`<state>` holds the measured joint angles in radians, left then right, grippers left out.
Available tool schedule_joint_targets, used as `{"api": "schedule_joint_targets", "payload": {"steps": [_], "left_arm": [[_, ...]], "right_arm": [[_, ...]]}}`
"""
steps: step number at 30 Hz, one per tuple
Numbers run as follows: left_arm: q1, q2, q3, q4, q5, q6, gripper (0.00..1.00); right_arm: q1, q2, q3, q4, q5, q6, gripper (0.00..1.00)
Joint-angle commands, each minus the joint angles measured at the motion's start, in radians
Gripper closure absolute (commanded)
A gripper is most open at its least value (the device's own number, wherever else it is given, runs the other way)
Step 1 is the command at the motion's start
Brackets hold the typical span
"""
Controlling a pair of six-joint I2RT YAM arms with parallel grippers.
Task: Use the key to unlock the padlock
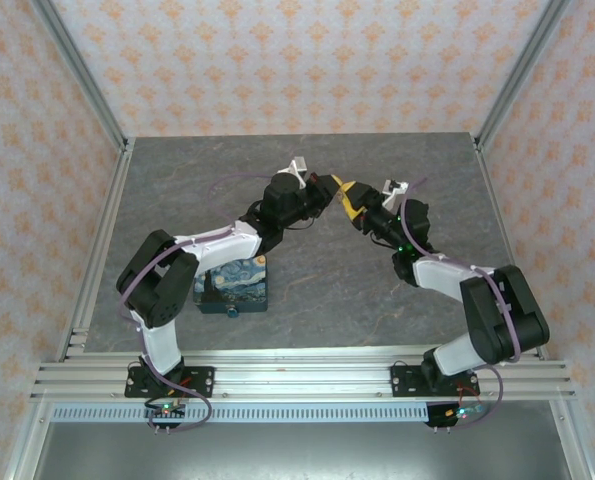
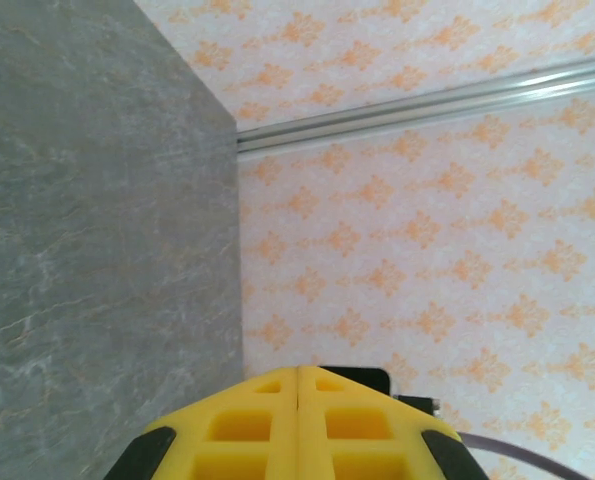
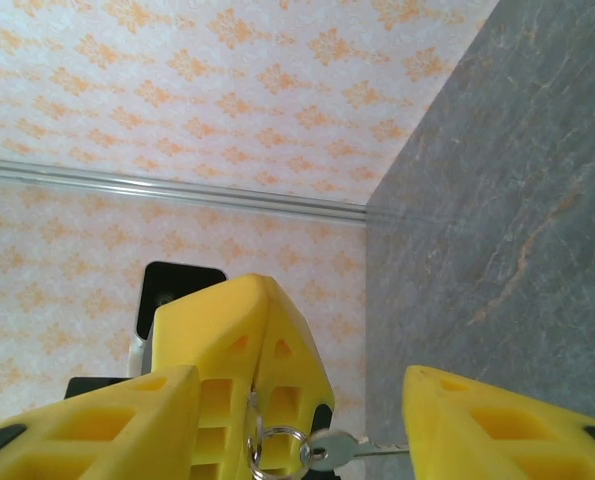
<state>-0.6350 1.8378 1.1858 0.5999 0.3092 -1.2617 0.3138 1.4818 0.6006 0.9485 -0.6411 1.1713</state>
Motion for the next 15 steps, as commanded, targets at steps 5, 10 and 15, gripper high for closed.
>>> {"api": "schedule_joint_targets", "payload": {"steps": [5, 10, 15], "left_arm": [[-0.014, 0.014, -0.026, 0.092, -0.051, -0.028, 1.0], [-0.014, 0.018, -0.025, 0.095, -0.052, -0.03, 1.0], [-0.014, 0.021, -0.02, 0.088, -0.054, -0.024, 1.0]], "right_arm": [[0.014, 0.044, 0.014, 0.182, 0.02, 0.056, 0.59], [0.014, 0.032, 0.008, 0.19, 0.004, 0.059, 0.68], [0.015, 0.028, 0.006, 0.194, -0.011, 0.066, 0.81]]}}
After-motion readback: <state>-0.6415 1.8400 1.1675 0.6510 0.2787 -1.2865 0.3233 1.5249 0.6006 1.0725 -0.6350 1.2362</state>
